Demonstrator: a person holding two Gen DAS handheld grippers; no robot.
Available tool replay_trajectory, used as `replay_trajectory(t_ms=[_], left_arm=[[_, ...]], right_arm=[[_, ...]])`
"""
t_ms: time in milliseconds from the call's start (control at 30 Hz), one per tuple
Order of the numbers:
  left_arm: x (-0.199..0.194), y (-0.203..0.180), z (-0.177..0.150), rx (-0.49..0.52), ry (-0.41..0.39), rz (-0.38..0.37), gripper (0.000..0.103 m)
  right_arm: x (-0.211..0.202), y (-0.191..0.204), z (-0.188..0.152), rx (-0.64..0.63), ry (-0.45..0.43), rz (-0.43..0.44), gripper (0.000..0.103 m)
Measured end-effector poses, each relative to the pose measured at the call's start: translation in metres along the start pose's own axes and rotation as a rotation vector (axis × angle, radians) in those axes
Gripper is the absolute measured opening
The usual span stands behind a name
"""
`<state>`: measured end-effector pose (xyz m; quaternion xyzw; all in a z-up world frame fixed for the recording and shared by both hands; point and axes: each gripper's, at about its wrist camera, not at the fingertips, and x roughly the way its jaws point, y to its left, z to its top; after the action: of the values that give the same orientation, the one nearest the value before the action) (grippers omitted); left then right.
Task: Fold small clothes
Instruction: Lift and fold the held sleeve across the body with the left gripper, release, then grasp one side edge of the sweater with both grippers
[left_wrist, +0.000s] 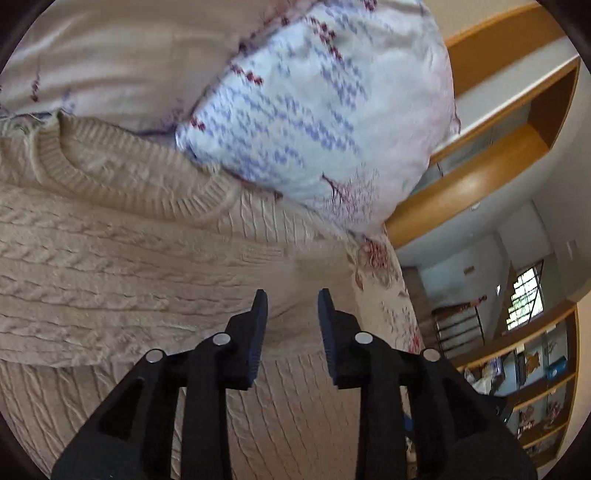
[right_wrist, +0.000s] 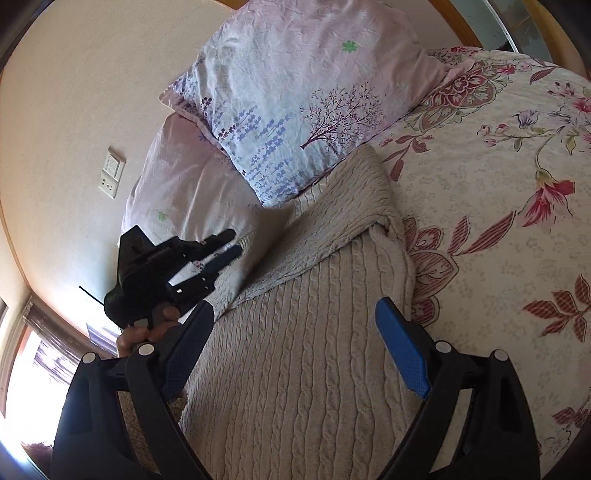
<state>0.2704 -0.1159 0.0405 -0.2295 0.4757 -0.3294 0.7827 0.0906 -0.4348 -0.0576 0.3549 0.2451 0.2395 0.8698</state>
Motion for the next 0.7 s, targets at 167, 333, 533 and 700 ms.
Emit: replay_trajectory(t_ms=[167,333,533,700], left_arm=[[-0.045,0.006,-0.018,0.099,-0.016,0.046,0.060],[-0.129,0.035,-0.048,0.238,-0.156,0.411,0.061],[-0.194,0.098,-0.092,0.230,-0.164,0.736,0.061],[-0.208,0.132,-0.115,0.153,-0.119,0.675,0.061]], right_arm=[[0.013,0.010,0.027,0.002,0.039,0.030,0.082],[0.067,0.025,0.063,-0.002,0.173,0.003,0.066],[0.136,0.028,0.077,-0.009,0.295,-0.109,0.050],[0.161,0.030,0.072,-0.008,0.324,-0.140,0.030]])
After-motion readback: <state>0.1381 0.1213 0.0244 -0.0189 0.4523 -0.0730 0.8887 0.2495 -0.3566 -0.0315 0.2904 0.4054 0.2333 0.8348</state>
